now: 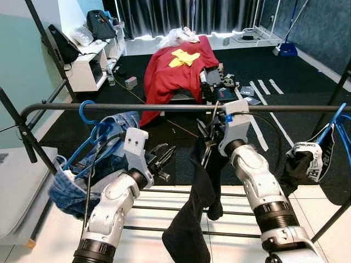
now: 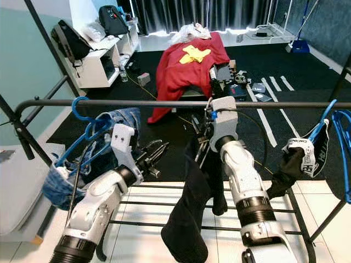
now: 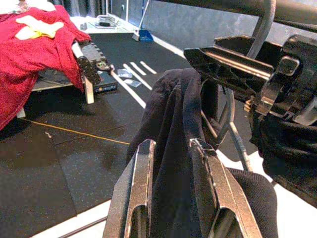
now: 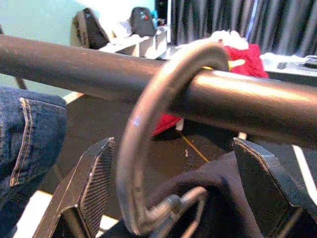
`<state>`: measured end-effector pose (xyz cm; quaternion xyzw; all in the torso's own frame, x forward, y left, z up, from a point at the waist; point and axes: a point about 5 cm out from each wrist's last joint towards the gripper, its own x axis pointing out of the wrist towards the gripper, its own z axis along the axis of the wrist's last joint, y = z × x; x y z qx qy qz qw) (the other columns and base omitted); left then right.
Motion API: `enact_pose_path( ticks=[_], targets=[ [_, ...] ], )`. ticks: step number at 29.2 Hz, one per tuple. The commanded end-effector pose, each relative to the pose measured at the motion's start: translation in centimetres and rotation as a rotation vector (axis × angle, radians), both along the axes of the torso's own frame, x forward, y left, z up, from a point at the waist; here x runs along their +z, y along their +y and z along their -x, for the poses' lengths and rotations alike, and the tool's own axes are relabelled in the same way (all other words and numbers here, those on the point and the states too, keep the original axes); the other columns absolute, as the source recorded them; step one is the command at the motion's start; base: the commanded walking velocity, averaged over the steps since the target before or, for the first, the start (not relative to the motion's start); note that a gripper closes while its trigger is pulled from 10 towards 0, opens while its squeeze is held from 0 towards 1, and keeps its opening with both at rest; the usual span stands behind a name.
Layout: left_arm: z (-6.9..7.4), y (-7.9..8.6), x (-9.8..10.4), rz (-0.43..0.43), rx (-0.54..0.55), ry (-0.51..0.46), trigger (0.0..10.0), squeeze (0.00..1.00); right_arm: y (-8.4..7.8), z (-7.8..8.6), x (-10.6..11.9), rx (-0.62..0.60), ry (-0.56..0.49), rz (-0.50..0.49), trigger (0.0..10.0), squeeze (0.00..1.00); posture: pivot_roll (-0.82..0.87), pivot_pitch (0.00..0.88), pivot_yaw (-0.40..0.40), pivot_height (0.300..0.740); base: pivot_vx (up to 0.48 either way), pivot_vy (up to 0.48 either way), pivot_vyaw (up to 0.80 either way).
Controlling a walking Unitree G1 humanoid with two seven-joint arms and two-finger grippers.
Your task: Hang hanger
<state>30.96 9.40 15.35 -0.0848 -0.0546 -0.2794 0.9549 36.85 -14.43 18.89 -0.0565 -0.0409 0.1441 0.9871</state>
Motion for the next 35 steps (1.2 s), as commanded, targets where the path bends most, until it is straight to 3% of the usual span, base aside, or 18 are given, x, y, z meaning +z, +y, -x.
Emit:
enact_pose_path(
  ticks=[1,4,6,11,12,14,15,25,35],
  targets=[
    [0.0,0.4,-0.5,-0.024,0.006,0.018,10.0,0.0,0.1,-0.2,-0.2,0.012,0.035,0.007,10.0,0.0,0.09,0.014,0.051,0.74,0.0,0.0,0.0],
    [0.0,0.4,-0.5,-0.024,0.005,0.018,10.0,0.0,0.1,-0.3,-0.2,0.013,0.042,0.021,10.0,0.0,0.09,0.014,0.051,0.74,0.0,0.0,0.0],
    [0.1,0.3,-0.5,-0.034,-0.001,0.017,10.0,0.0,-0.1,-0.3,-0.3,0.011,0.055,0.111,10.0,0.0,0.09,0.018,0.052,0.74,0.0,0.0,0.0],
    [0.2,0.2,-0.6,-0.039,-0.008,0.019,10.0,0.0,-0.3,-0.2,-0.5,-0.003,0.063,0.135,10.0,0.0,0.08,0.024,0.058,0.74,0.0,0.0,0.0],
    [0.4,0.1,-0.7,-0.039,-0.013,0.023,10.0,0.0,-0.7,-0.1,-0.5,-0.029,0.059,0.122,5.2,0.0,0.09,0.026,0.06,0.74,0.0,0.0,0.0],
    [0.4,0.1,-0.7,-0.039,-0.014,0.023,10.0,0.0,-0.8,-0.1,-0.5,-0.035,0.057,0.119,5.2,0.0,0.09,0.026,0.06,0.74,0.0,0.0,0.0],
    [0.4,0.0,-0.7,-0.043,-0.017,0.024,10.0,0.0,-0.9,0.0,-0.5,-0.038,0.06,0.122,0.0,0.0,0.09,0.029,0.061,0.74,0.0,0.0,0.0],
    [0.4,-0.3,-0.8,-0.077,-0.038,0.017,10.0,0.0,-0.9,0.3,-0.3,-0.047,0.064,0.162,0.5,0.0,0.09,0.042,0.066,0.74,0.0,0.0,0.0],
    [0.7,-0.4,-1.0,-0.102,-0.039,0.024,10.0,0.0,-0.7,0.3,-0.2,-0.059,0.06,0.191,0.0,0.0,0.09,0.048,0.065,0.74,0.0,0.0,0.0]
  ],
)
